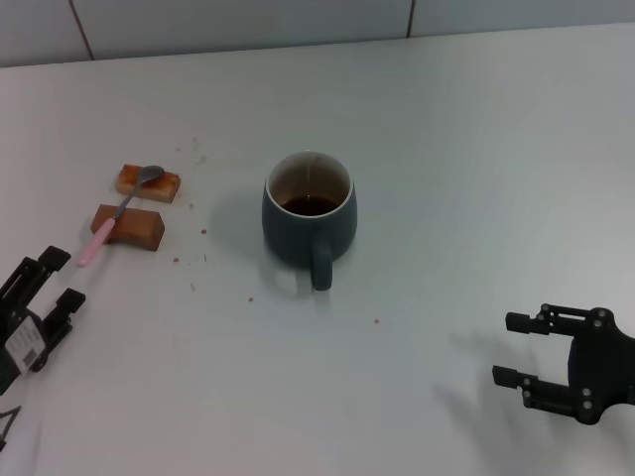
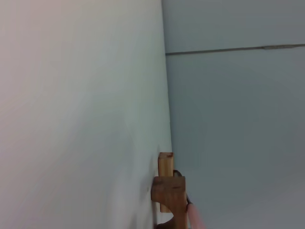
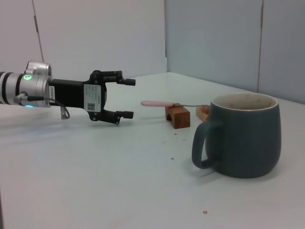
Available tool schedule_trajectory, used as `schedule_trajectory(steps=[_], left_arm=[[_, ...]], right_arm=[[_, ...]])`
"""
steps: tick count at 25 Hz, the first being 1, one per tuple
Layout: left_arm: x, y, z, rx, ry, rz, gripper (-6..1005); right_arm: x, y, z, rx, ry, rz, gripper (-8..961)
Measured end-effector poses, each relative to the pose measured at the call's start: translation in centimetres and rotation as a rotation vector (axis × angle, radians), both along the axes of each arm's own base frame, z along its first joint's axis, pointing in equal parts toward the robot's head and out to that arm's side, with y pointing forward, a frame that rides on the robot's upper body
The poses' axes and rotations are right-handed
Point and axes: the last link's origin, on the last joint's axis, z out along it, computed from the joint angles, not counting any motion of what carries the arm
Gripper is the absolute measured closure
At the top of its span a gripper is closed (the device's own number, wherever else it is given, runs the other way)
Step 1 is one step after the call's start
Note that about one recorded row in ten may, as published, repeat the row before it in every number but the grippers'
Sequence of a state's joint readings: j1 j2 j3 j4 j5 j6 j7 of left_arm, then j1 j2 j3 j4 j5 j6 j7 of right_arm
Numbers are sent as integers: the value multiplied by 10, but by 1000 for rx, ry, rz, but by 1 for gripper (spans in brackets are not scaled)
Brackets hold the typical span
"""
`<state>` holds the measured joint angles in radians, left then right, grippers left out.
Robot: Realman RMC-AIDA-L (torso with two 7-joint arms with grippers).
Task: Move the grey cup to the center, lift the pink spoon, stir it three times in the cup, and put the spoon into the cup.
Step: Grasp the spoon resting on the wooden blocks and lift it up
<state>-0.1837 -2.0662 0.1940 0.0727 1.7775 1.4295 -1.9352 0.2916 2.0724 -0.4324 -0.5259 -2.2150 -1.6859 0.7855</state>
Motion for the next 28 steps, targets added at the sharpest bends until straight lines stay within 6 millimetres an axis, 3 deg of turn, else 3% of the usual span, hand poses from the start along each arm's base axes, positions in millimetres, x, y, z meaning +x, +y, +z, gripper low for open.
schedule_trajectory(steps=[28], left_arm=[[14,36,-12,-16,-26,11,220]], right_arm=[[-4,8,0,2,-1,7,327]])
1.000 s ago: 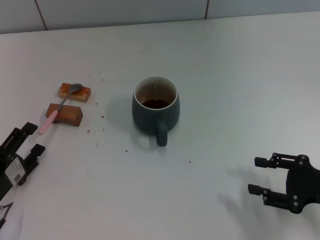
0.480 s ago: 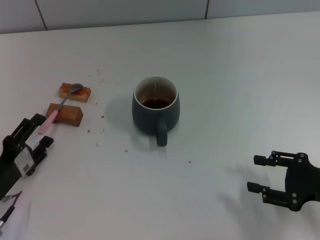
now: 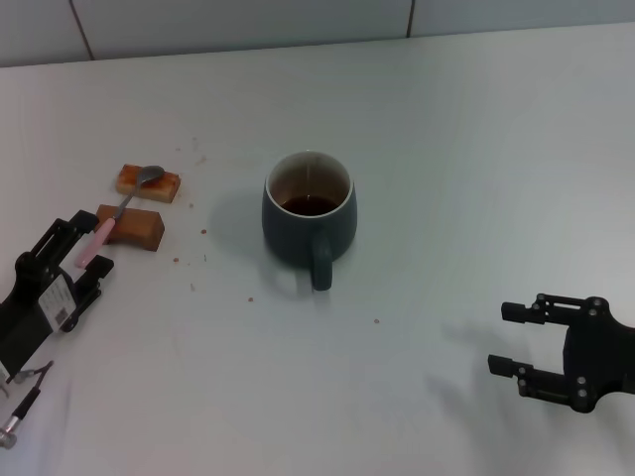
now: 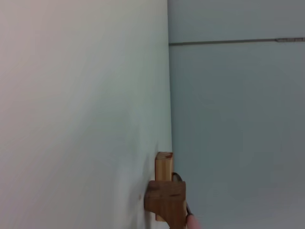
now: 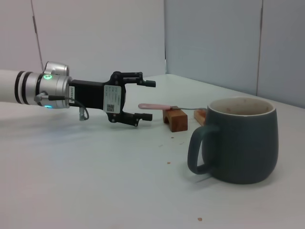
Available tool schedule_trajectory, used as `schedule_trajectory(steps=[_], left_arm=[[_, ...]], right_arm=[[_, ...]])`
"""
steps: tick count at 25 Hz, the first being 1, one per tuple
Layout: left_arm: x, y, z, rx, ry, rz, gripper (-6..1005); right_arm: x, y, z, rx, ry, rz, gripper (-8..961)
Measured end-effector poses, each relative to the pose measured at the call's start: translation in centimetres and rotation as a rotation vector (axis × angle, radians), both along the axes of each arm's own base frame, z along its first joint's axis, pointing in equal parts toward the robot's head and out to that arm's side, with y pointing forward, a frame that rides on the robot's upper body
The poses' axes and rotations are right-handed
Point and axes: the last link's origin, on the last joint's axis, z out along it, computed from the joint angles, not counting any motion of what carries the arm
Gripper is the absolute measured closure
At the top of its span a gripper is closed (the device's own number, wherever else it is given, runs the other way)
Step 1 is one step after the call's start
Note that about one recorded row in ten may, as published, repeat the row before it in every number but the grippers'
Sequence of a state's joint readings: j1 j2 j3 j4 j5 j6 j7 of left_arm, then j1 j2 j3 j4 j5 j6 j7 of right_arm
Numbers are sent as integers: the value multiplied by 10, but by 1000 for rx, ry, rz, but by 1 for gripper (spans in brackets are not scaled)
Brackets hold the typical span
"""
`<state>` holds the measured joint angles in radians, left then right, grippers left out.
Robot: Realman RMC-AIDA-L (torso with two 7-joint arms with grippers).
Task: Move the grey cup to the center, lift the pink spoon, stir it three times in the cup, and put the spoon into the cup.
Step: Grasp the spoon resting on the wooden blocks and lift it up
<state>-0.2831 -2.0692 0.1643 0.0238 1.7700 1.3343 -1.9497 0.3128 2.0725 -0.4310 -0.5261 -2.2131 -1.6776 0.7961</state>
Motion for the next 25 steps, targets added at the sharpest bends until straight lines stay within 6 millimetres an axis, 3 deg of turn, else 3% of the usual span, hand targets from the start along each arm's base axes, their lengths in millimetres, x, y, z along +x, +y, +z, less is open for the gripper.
schedule_trajectory(steps=[25], left_arm=[[2,13,-1,6,2,19,241]], right_arm=[[-5,9,2,1,2,11,327]])
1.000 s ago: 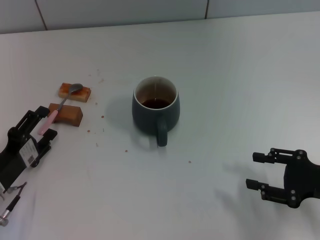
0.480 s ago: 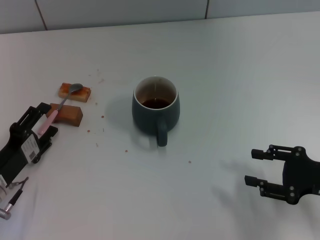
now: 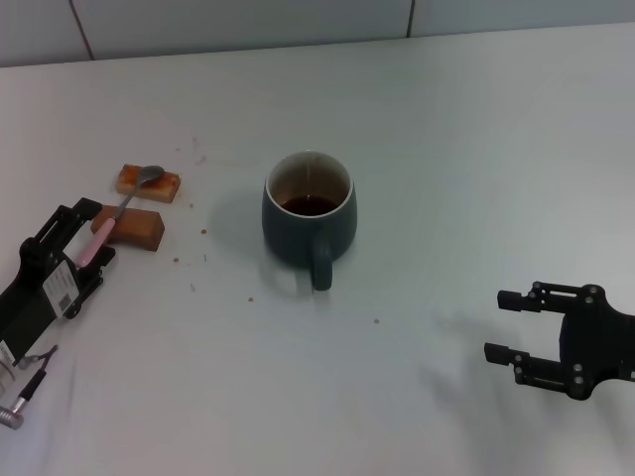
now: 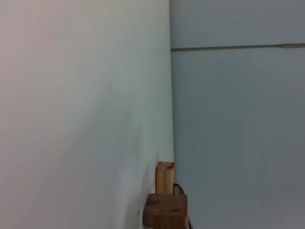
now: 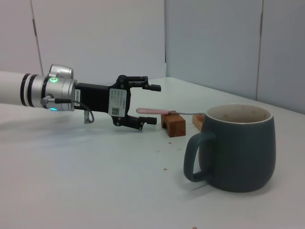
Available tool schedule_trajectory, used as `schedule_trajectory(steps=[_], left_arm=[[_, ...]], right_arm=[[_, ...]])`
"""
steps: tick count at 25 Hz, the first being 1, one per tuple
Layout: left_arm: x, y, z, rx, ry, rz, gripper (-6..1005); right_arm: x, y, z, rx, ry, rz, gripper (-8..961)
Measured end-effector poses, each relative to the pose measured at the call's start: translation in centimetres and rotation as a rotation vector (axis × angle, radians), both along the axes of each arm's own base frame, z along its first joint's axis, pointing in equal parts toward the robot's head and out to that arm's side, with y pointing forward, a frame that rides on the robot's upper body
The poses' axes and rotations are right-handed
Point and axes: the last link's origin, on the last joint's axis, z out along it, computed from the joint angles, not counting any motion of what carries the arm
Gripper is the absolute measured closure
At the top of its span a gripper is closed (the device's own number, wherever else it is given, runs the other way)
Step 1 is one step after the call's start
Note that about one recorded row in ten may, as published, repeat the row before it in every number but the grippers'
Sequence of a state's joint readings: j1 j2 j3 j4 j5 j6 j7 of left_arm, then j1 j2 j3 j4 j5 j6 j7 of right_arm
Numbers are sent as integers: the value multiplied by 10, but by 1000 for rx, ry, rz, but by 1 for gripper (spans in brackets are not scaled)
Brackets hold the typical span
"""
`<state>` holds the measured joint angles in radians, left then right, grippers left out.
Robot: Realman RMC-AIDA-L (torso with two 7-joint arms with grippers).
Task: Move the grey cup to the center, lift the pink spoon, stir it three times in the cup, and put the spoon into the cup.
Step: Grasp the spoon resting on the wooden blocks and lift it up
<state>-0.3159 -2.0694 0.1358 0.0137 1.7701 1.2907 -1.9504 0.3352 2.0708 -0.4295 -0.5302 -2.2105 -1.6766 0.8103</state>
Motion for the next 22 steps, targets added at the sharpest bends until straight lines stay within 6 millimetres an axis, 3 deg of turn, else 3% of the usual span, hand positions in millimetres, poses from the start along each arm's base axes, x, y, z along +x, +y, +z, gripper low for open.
schedule_trajectory(steps=[9,15,17,22], left_arm=[[-1,0,-3,-5,-12,26,273],[-2,0,-3,-8,-13,31,467],[-2,0,-4,-9,-13,33,627],[-2,-1,-6,-16,-20,42,624]], right_arm=[[-1,1,0,0,0,3,327],[-1,2,0,0,0,4,327],[-1,1,0,0,0,3,327],[-1,1,0,0,0,3,327]])
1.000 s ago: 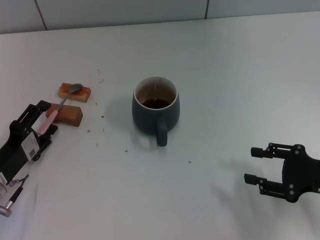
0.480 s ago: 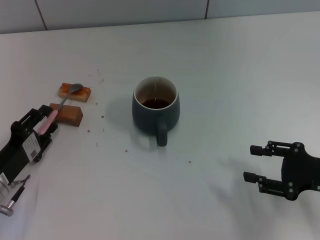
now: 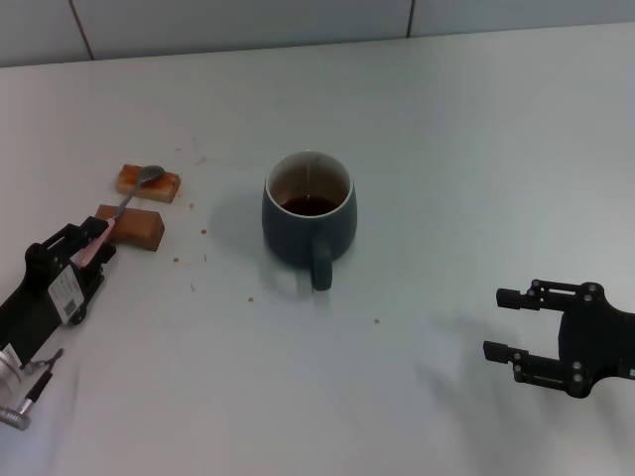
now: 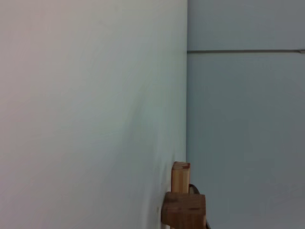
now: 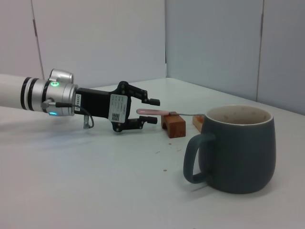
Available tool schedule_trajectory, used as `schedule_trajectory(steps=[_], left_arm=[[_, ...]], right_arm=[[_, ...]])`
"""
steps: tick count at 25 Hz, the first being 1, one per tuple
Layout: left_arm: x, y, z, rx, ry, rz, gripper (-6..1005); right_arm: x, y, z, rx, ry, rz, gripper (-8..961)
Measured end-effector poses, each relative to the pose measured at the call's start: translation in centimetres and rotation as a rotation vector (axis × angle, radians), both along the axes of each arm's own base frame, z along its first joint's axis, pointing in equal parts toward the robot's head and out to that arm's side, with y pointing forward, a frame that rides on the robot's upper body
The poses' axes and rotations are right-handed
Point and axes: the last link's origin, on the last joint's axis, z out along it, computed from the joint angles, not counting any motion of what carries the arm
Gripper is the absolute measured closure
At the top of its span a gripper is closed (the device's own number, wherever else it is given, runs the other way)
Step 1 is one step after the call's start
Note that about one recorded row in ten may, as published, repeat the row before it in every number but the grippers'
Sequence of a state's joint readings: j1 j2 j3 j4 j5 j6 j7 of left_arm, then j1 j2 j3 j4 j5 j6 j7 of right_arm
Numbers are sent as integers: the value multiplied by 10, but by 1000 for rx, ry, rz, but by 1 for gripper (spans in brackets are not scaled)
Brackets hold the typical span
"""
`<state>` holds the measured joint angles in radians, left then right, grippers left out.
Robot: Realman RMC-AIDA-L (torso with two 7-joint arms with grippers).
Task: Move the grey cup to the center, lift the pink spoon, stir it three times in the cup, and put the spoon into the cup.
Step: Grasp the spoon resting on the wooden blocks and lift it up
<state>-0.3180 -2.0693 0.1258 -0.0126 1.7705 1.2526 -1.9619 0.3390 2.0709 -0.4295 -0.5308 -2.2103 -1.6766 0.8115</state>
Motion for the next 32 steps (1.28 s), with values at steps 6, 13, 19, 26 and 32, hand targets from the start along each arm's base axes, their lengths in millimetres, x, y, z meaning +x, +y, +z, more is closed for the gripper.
schedule_trajectory(steps=[6,13,19,26,32], left_arm=[[0,0,0,-1,-2,2,621],[1,1,-1,-3,-2,-2,701],[2,1,-2,-7,-8,-2,781],[1,-1,-2,-3,-9,5,871],[1,-1,-2,-2,-4,4,871]], right_arm=[[0,0,0,0,0,0,327],[0,0,0,0,0,0,327],[0,0,0,0,0,0,328],[0,-1,0,0,0,-1,328],[1,-1,1,0,0,-1,328]])
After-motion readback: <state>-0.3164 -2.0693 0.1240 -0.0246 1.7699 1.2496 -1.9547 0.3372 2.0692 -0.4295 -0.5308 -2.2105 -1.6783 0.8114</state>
